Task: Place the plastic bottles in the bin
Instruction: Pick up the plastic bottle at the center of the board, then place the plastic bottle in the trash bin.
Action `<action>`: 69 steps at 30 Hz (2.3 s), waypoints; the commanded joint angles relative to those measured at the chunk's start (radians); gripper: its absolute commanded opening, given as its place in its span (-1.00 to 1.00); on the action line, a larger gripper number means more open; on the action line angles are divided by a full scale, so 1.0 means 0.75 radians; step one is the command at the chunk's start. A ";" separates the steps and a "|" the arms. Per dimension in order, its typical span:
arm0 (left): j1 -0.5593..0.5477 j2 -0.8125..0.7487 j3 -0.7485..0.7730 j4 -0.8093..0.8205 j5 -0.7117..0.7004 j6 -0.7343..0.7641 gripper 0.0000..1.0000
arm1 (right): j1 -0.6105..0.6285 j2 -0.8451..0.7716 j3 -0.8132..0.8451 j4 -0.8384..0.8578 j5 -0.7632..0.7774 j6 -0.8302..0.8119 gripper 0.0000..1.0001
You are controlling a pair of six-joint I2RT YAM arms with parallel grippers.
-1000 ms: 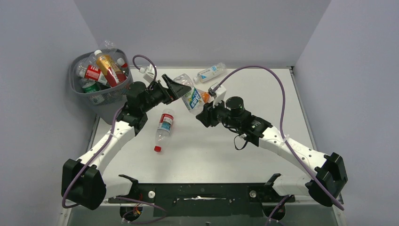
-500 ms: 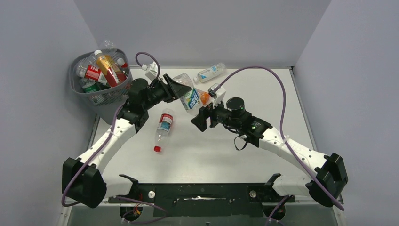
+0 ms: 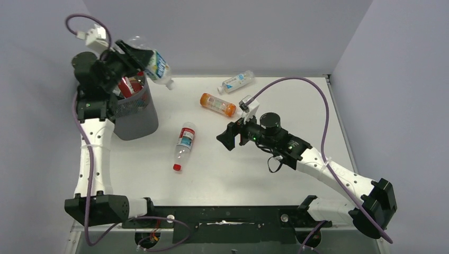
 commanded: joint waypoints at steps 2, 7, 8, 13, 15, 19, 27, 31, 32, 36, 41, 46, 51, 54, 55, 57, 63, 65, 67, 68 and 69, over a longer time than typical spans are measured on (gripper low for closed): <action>0.305 0.014 0.243 -0.186 0.051 0.122 -0.27 | 0.002 -0.033 -0.034 0.056 0.030 0.013 0.97; 0.500 0.003 0.352 -0.288 -0.039 0.196 -0.26 | 0.002 -0.023 -0.049 0.046 0.010 0.021 0.98; 0.508 -0.003 0.362 -0.312 -0.077 0.235 -0.26 | 0.003 -0.024 -0.054 0.043 0.005 0.023 0.98; 0.513 -0.060 0.332 -0.411 -0.328 0.388 -0.26 | 0.003 -0.031 -0.093 0.045 -0.020 0.035 0.99; 0.512 -0.097 0.258 -0.383 -0.431 0.419 -0.26 | 0.001 -0.019 -0.104 0.054 -0.041 0.037 0.99; 0.513 -0.132 0.105 -0.306 -0.537 0.445 -0.26 | 0.002 0.019 -0.104 0.065 -0.082 0.035 0.99; 0.513 -0.155 -0.099 -0.141 -0.655 0.475 -0.26 | 0.000 0.064 -0.095 0.066 -0.102 0.026 0.99; 0.513 -0.140 -0.134 -0.102 -0.687 0.475 -0.24 | 0.001 0.085 -0.090 0.068 -0.108 0.035 0.99; 0.513 -0.137 -0.139 -0.094 -0.691 0.473 -0.24 | 0.002 0.088 -0.089 0.067 -0.107 0.037 0.99; 0.512 -0.100 -0.128 -0.096 -0.696 0.458 -0.07 | 0.000 0.087 -0.090 0.066 -0.102 0.049 0.99; 0.513 -0.056 -0.060 -0.194 -0.700 0.439 0.67 | 0.003 0.080 -0.102 0.072 -0.092 0.063 1.00; 0.525 -0.071 -0.022 -0.225 -0.713 0.437 0.68 | 0.005 0.072 -0.124 0.079 -0.081 0.070 0.99; 0.528 -0.074 0.096 -0.279 -0.661 0.412 0.68 | 0.004 0.072 -0.134 0.091 -0.081 0.076 0.98; 0.527 -0.085 0.173 -0.321 -0.608 0.389 0.68 | 0.003 0.074 -0.124 0.080 -0.080 0.069 0.98; 0.526 -0.095 0.197 -0.334 -0.581 0.382 0.68 | 0.001 0.074 -0.122 0.076 -0.078 0.065 0.97; 0.524 -0.109 0.236 -0.363 -0.506 0.369 0.68 | 0.000 0.076 -0.118 0.071 -0.071 0.060 0.97; 0.504 -0.183 0.245 -0.396 -0.289 0.323 0.68 | -0.024 0.066 -0.103 0.072 -0.065 0.109 0.96; 0.477 -0.209 0.226 -0.387 -0.233 0.297 0.68 | -0.048 0.052 -0.087 0.056 -0.052 0.148 0.96; 0.430 -0.219 0.219 -0.394 -0.185 0.274 0.68 | -0.073 0.040 -0.056 0.013 -0.033 0.175 0.96; 0.390 -0.219 0.214 -0.399 -0.169 0.265 0.68 | -0.085 0.035 -0.042 -0.010 -0.021 0.182 0.96; 0.332 -0.216 0.209 -0.408 -0.171 0.261 0.68 | -0.098 0.027 -0.031 -0.031 -0.007 0.187 0.96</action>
